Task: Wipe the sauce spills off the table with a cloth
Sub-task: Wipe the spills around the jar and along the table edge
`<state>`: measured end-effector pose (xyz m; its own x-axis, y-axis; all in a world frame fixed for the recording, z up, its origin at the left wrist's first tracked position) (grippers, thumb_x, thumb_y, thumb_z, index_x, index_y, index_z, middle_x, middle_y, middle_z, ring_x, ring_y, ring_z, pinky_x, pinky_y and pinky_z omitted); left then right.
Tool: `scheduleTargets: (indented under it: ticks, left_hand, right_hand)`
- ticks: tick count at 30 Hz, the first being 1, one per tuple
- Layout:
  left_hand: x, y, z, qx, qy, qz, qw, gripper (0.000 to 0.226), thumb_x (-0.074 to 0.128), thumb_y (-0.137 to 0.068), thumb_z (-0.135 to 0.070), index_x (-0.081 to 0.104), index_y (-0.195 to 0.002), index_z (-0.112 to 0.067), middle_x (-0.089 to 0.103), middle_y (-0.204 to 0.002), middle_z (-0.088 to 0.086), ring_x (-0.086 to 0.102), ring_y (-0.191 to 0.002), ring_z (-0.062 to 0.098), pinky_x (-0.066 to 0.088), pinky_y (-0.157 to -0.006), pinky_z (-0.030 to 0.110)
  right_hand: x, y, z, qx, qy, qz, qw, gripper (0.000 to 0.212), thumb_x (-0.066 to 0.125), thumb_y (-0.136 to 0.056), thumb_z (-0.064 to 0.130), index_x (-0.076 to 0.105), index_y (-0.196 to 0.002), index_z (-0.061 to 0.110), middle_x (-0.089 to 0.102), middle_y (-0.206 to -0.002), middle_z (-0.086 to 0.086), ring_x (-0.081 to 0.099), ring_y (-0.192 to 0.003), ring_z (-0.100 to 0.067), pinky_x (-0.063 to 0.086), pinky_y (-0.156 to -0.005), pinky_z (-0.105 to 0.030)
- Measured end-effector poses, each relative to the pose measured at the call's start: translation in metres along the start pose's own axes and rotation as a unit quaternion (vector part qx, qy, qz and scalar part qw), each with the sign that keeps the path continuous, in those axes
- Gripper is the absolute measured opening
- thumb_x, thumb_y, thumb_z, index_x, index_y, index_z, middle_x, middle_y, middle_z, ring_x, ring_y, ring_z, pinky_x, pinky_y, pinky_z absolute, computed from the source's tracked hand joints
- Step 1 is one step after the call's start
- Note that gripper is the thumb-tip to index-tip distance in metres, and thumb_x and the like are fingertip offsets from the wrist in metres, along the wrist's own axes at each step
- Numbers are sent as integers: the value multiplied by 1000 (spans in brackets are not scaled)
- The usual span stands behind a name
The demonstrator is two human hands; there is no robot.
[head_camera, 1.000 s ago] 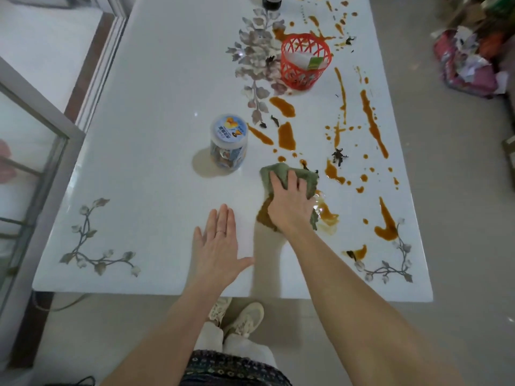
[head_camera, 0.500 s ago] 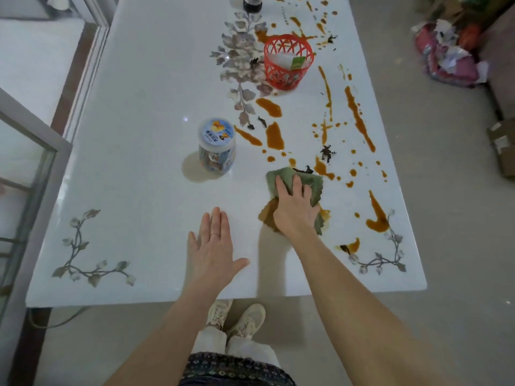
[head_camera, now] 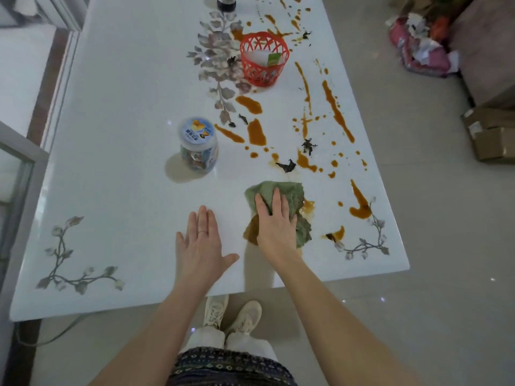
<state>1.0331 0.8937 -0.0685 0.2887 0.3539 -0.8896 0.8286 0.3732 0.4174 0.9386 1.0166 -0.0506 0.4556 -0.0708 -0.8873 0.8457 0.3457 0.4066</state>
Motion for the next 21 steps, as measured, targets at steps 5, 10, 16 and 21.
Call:
scheduleTargets:
  ticks: [5,10,16,21]
  left_hand:
    - [-2,-1,-1,3,2,-6,1000,111,54,-78,-63,-15,-147,-10,-22,-155,5,-14,-144,27,13,-114,52]
    - [0,-1,1,-2,2,4,1000,111,55,-78,-62,-15,-147,-11,-21,-156,5,-15,-144,26,13,-114,53]
    - [-1,-2,-2,1,4,14,1000,109,56,-80,-59,-15,-147,-9,-21,-155,8,-15,-144,28,11,-115,50]
    - [-1,-2,-15,13,4,19,1000,102,55,-85,-50,-13,-147,-6,-20,-155,12,-14,-144,30,11,-115,48]
  right_hand:
    - [12,31,-32,-75,27,-9,997,80,47,-93,6,4,-154,37,-19,-161,-1,-17,-147,-22,6,-119,-53]
    - [2,8,-36,-10,-36,-33,999,79,46,-89,1,18,-152,39,-7,-163,2,-11,-148,-18,6,-118,-54]
    - [21,60,-56,-93,19,-31,995,80,52,-92,7,15,-150,46,-8,-162,9,-12,-148,-14,2,-119,-52]
    - [2,29,-73,-26,-40,-60,997,78,48,-88,-1,28,-147,45,4,-162,9,-4,-148,-13,2,-119,-51]
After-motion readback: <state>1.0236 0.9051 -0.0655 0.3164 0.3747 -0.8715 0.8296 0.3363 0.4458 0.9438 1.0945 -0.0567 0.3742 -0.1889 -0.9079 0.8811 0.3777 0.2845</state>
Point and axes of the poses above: each hand's wrist, its own y-axis away from the middle knuckle, its own x-axis out of the palm, z = x × y, the point moved 3 cm from there along -y, towards the middle knuckle
